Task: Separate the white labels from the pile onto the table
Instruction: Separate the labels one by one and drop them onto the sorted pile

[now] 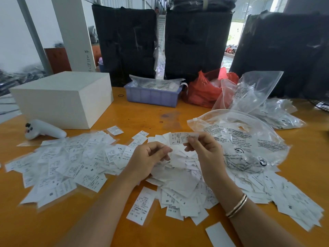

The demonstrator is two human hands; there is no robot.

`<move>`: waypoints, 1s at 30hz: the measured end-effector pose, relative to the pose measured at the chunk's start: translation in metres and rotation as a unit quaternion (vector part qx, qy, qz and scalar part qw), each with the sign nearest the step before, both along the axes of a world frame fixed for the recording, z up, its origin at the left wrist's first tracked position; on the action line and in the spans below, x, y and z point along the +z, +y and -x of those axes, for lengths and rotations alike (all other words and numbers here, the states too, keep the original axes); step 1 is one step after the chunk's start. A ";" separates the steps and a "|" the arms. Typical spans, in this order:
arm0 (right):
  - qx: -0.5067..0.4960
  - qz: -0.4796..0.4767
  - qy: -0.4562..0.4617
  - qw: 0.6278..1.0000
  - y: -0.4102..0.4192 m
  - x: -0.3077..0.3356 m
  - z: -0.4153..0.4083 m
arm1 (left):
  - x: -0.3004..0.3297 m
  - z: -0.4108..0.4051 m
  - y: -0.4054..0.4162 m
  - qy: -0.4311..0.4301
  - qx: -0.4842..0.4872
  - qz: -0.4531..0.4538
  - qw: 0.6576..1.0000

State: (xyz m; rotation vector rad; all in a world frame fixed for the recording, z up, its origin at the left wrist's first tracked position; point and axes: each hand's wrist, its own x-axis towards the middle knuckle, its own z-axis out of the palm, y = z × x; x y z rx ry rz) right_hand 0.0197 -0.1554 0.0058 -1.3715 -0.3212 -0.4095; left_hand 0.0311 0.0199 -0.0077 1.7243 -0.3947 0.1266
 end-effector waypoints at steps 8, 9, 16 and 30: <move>-0.009 0.091 -0.020 0.996 -0.008 -0.003 -0.002 | -0.001 -0.001 0.002 -0.001 -0.005 0.010 1.000; -0.012 0.105 -0.021 0.994 -0.011 -0.003 -0.002 | -0.002 -0.001 0.003 -0.004 -0.006 0.006 1.000; -0.012 0.175 0.000 0.984 -0.014 -0.005 -0.001 | -0.005 -0.005 0.004 -0.003 -0.001 -0.005 1.000; -0.099 0.363 -0.051 0.925 0.009 -0.015 0.000 | -0.004 0.000 0.000 -0.013 0.002 -0.034 0.999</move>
